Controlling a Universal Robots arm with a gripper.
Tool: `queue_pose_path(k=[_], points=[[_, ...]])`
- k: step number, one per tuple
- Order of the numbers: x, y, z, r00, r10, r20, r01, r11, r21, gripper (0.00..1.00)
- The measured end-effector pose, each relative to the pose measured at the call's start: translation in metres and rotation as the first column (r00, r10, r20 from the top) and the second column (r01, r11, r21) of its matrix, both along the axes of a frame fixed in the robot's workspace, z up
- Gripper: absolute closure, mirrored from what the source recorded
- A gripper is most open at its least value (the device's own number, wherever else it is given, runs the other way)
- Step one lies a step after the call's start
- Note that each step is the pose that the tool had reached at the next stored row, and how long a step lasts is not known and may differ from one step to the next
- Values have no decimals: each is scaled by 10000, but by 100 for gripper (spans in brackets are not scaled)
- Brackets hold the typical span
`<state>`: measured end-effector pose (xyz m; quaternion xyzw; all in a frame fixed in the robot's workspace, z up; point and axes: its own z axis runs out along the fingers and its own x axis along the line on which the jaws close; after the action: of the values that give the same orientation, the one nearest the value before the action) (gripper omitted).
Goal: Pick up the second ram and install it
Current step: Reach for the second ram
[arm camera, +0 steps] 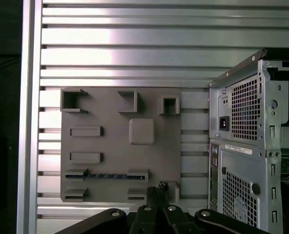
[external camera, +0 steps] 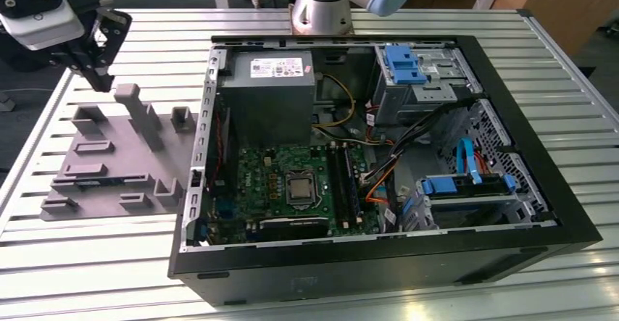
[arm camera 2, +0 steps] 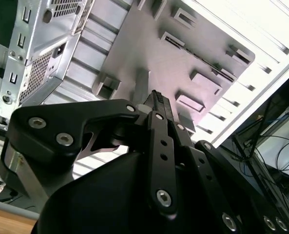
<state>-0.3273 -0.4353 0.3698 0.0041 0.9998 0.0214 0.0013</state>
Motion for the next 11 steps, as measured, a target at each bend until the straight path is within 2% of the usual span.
queue_pose_path(k=[3, 6, 11], points=[[-48, -25, -7, 10000, -1, -1, 1, 10000, -1, 89], [-101, -30, -8, 10000, 0, 0, 0, 10000, 0, 89], [-113, -31, -8, 10000, 1, -1, -1, 10000, -1, 89]])
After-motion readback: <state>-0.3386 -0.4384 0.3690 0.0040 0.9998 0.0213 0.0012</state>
